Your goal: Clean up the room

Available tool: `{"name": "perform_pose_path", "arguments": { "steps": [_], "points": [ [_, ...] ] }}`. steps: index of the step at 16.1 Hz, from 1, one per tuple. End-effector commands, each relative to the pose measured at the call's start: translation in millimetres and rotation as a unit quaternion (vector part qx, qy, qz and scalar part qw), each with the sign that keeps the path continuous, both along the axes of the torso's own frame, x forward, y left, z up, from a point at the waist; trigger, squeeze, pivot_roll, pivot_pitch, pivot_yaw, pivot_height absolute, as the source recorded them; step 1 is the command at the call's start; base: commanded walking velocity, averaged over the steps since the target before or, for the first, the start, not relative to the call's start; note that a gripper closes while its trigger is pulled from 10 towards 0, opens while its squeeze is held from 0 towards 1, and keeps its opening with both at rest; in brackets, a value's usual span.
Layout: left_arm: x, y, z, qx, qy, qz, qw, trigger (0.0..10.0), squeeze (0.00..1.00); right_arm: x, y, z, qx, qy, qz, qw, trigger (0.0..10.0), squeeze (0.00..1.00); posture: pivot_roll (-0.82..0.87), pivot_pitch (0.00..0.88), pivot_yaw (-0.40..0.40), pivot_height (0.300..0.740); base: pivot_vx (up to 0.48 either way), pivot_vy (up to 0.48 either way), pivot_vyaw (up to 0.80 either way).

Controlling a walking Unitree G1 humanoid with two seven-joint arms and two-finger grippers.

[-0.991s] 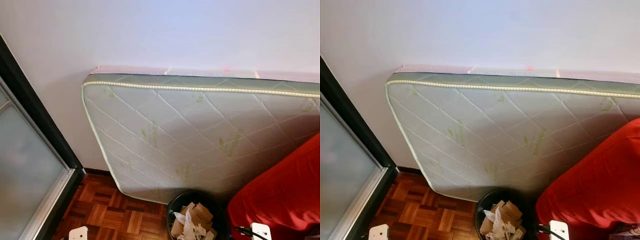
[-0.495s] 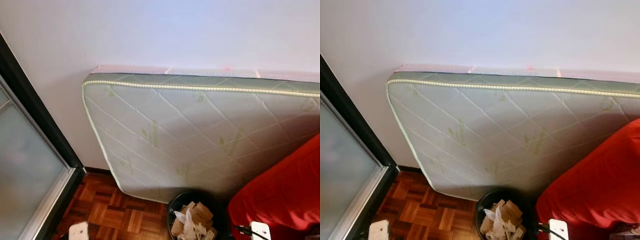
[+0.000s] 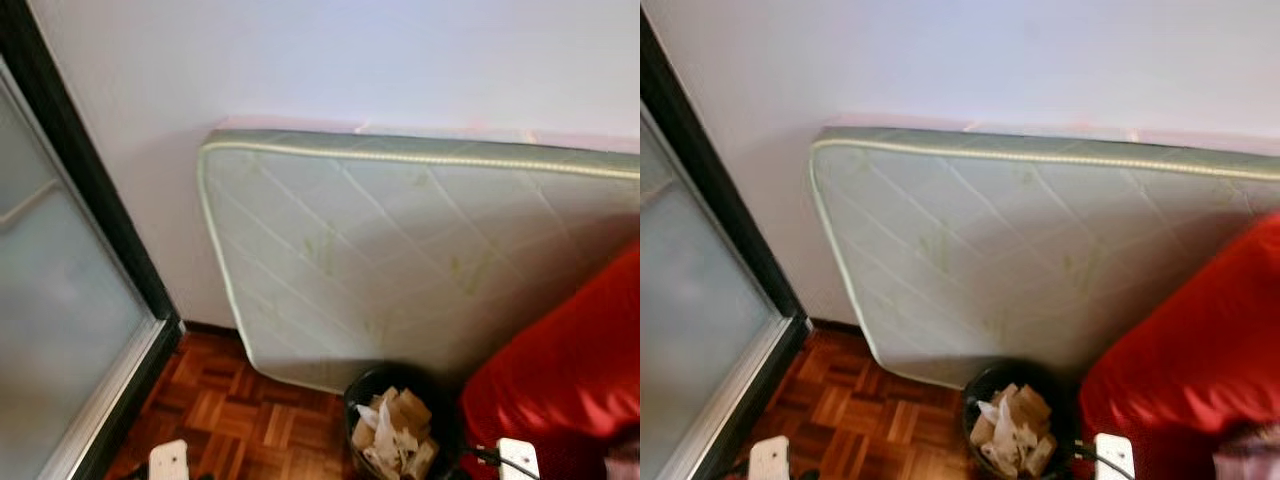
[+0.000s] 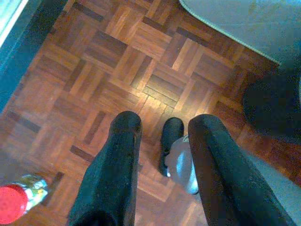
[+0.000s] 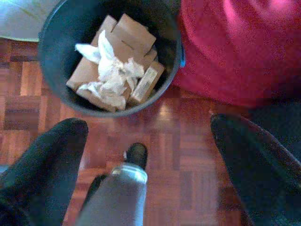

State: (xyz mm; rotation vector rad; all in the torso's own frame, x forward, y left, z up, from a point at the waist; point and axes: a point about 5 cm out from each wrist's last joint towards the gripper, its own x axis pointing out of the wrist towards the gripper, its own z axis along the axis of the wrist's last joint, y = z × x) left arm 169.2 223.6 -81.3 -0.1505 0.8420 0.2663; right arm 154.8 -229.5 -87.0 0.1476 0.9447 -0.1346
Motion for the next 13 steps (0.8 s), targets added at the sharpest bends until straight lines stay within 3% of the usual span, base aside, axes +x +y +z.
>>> {"name": "perform_pose_path", "arguments": {
  "steps": [1, 9, 13],
  "points": [
    [-6.4, 3.4, -2.2, 0.0, 0.01, -0.001, 1.0, 10.0, 0.0, -2.5, -2.4, -0.7, -0.001, 0.007, -0.003, 1.0, 10.0, 0.0, 0.09, 0.0, 0.007, 0.74, -0.266, 0.0, 0.0],
    [-12.1, 11.2, -2.5, 0.001, 0.012, 0.006, 1.0, 10.0, 0.0, -2.2, -2.8, -0.5, -0.001, 0.007, -0.004, 1.0, 10.0, 0.0, 0.09, 0.0, 0.004, 0.74, -0.268, 0.0, 0.0],
    [-0.9, 0.1, -0.8, -0.002, 0.007, 0.001, 1.0, 10.0, 0.0, -2.0, -3.1, -0.3, -0.002, 0.007, -0.003, 1.0, 10.0, 0.0, 0.09, 0.0, 0.002, 0.74, -0.274, 0.0, 0.0]
  ]
}}
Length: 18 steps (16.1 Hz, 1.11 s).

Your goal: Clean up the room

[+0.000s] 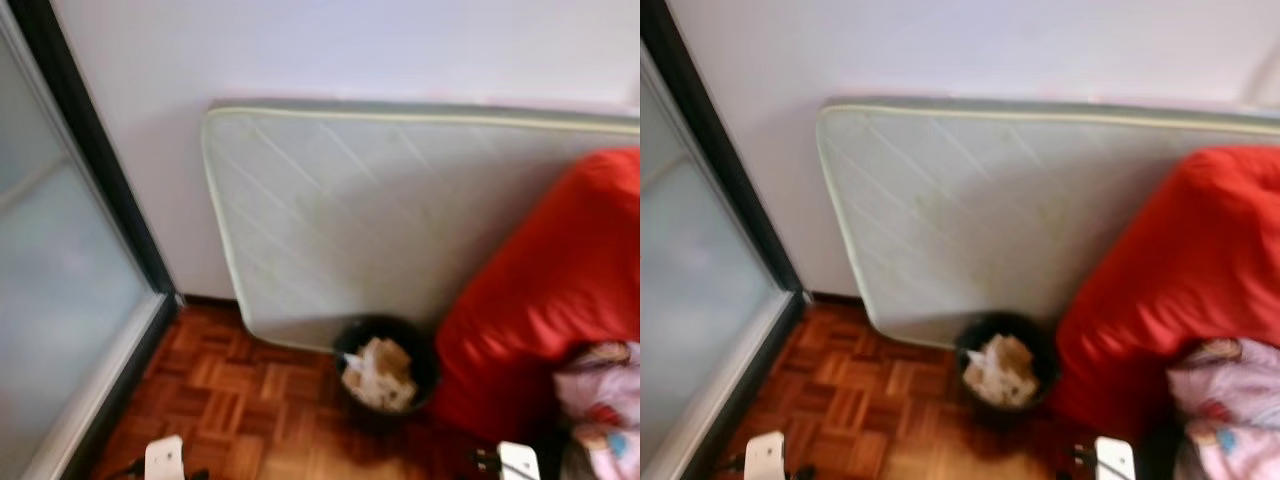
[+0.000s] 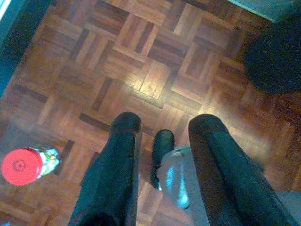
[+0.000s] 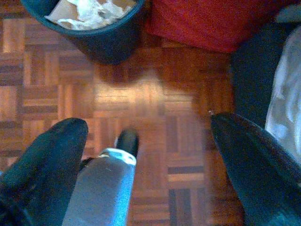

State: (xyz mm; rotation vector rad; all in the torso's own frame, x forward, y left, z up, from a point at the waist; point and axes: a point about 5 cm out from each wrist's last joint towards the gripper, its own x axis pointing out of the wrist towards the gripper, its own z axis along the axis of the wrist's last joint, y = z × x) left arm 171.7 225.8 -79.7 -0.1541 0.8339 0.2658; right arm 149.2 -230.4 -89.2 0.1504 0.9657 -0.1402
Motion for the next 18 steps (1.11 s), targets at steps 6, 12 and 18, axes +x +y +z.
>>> {"name": "perform_pose_path", "arguments": {
  "steps": [6, 12, 18],
  "points": [
    [2.8, -7.8, -1.1, -0.003, 0.007, -0.001, 1.0, 10.0, 0.0, 3.8, -2.7, 2.1, -0.002, -0.005, -0.003, 1.0, 10.0, 0.0, 0.09, 0.0, -0.001, 0.74, -0.273, 0.0, 0.0],
    [-3.0, 2.4, -0.9, 0.0, 0.005, 0.002, 1.0, 10.0, 0.0, 4.1, -2.4, 2.2, -0.001, -0.006, -0.003, 1.0, 10.0, 0.0, 0.09, 0.0, 0.001, 0.74, -0.273, 0.0, 0.0],
    [-7.1, 4.8, -2.1, -0.007, 0.008, 0.002, 1.0, 10.0, 0.0, 3.9, -2.1, 2.0, 0.003, -0.005, -0.006, 1.0, 10.0, 0.0, 0.08, 0.0, 0.005, 0.74, -0.046, 0.0, 0.0]
  ]
}}
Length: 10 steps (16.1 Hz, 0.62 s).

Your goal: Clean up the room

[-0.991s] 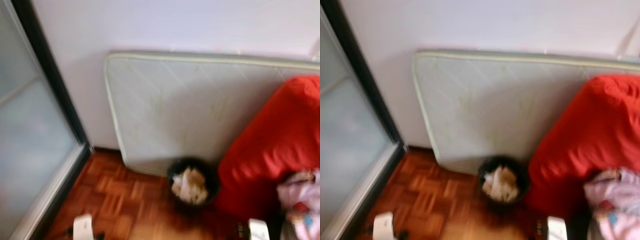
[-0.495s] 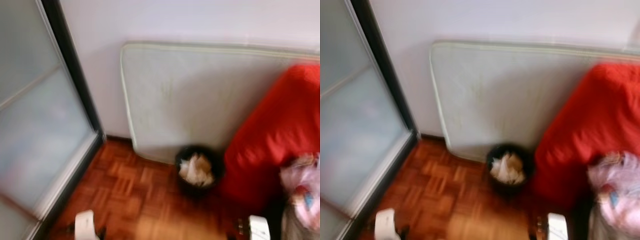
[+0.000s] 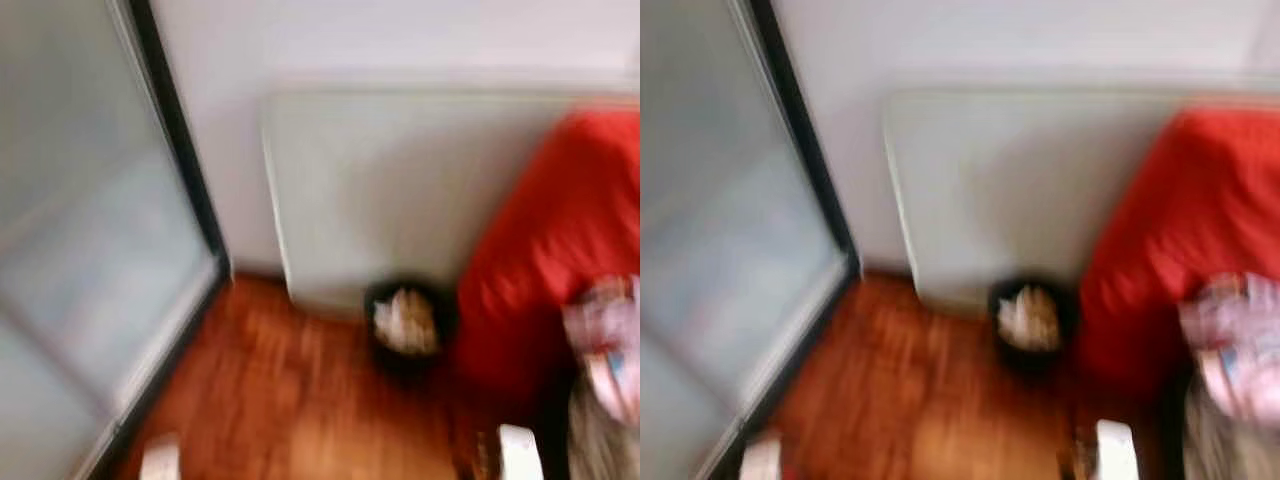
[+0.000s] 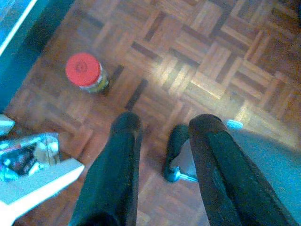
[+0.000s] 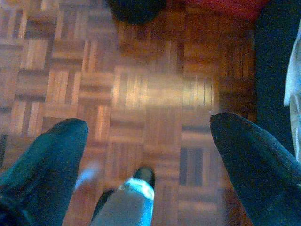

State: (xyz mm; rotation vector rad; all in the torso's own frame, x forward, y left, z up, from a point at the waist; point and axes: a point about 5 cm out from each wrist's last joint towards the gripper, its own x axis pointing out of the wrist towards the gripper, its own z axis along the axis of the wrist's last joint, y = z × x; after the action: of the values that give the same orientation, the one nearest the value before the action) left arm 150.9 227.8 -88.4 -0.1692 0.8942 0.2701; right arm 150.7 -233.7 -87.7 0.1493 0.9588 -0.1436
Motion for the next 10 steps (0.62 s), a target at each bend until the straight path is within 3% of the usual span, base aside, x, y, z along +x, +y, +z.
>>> {"name": "perform_pose_path", "arguments": {
  "steps": [1, 8, 9, 10],
  "points": [
    [13.6, 2.5, 6.4, 0.003, -0.021, -0.003, 1.0, 10.0, 0.0, 2.2, 1.4, 0.3, 0.006, 0.0, -0.003, 1.0, 10.0, 0.0, 0.08, 0.0, 0.007, 0.74, 0.0, 0.0, -0.51],
    [11.8, -4.5, 3.4, 0.004, -0.004, -0.018, 1.0, 10.0, 0.0, 1.3, 1.1, -0.1, 0.005, 0.008, 0.008, 1.0, 10.0, 0.0, 0.07, 0.0, 0.008, 0.74, 0.0, 0.0, -0.77],
    [13.7, -7.1, 3.7, 0.008, -0.003, -0.038, 0.999, 10.0, 0.0, 1.0, 0.7, -0.2, 0.004, 0.009, 0.009, 1.0, 10.0, 0.0, 0.07, 0.0, 0.005, 0.74, 0.0, 0.0, -0.76],
    [16.8, -12.6, 3.8, 0.022, 0.008, -0.103, 0.994, 10.0, 0.0, 0.7, 0.5, -0.2, 0.0, 0.012, 0.019, 1.0, 10.0, 0.0, 0.08, 0.0, 0.005, 0.74, 0.0, 0.0, -0.76]
  ]
}}
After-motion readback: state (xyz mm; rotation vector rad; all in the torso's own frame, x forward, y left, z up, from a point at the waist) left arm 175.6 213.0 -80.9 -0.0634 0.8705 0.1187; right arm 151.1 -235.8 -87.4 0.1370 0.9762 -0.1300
